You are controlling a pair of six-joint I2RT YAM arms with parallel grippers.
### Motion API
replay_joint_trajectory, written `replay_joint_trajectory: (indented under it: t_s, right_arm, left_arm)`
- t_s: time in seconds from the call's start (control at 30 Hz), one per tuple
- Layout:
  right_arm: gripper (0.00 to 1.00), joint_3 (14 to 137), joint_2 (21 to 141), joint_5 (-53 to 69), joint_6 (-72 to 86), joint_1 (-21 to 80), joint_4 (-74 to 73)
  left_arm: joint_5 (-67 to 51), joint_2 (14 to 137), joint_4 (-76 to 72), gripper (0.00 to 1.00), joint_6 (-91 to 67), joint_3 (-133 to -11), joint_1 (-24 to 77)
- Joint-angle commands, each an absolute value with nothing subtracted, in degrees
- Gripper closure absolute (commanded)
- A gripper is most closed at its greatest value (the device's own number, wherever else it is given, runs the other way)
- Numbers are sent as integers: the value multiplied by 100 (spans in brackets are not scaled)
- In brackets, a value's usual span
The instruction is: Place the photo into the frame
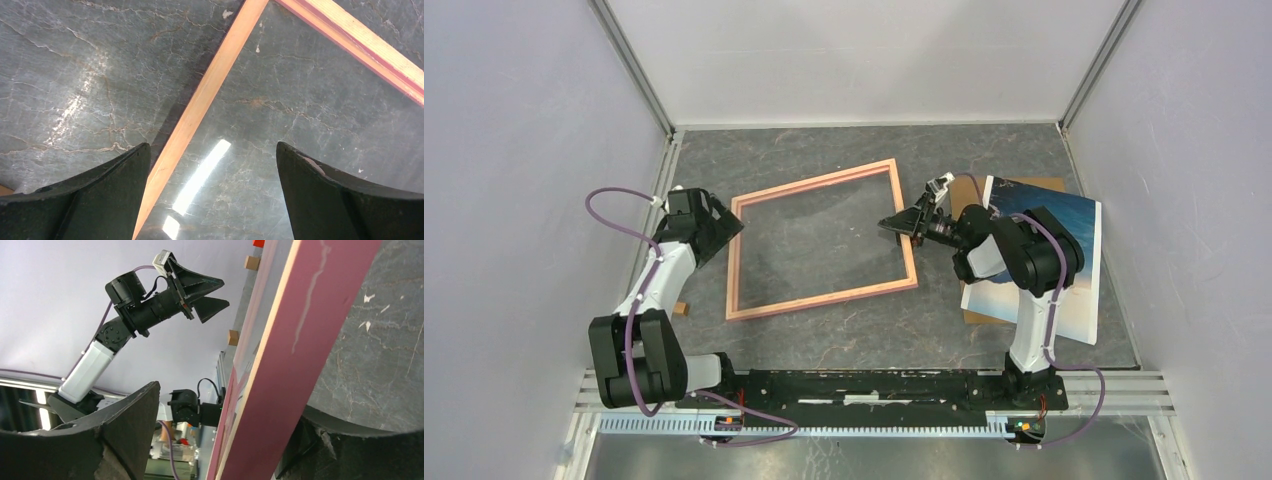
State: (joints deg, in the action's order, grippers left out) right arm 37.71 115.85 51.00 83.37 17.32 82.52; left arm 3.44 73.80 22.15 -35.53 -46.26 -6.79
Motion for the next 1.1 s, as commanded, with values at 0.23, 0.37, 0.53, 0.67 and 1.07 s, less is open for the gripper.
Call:
replay_joint_trajectory:
  t_s: [0.23,0.37,0.53,0.67,1.07]
  right_arm:
    - [57,3767,11402,5038,8096,1671,9174]
    - [30,3676,11305,4967,7777,1609,8753]
    - [25,3672,10926,4869,6578,1516,7027]
    - [24,3770,10622,4616,5535,1395,5444]
    - [15,4460,10437,3237,3180,1206,2194]
  left_arm:
    - [136,7416,1915,0,-3125,-4587,-695]
    - [119,7429,1918,0,-3077,-4609,-688]
    - [79,7444,1950,0,-3007,-4639,-692]
    - [103,7633,2223,0,-2962,-4834,-690]
    - [-812,8244,2490,12,-2753,-5076,-675]
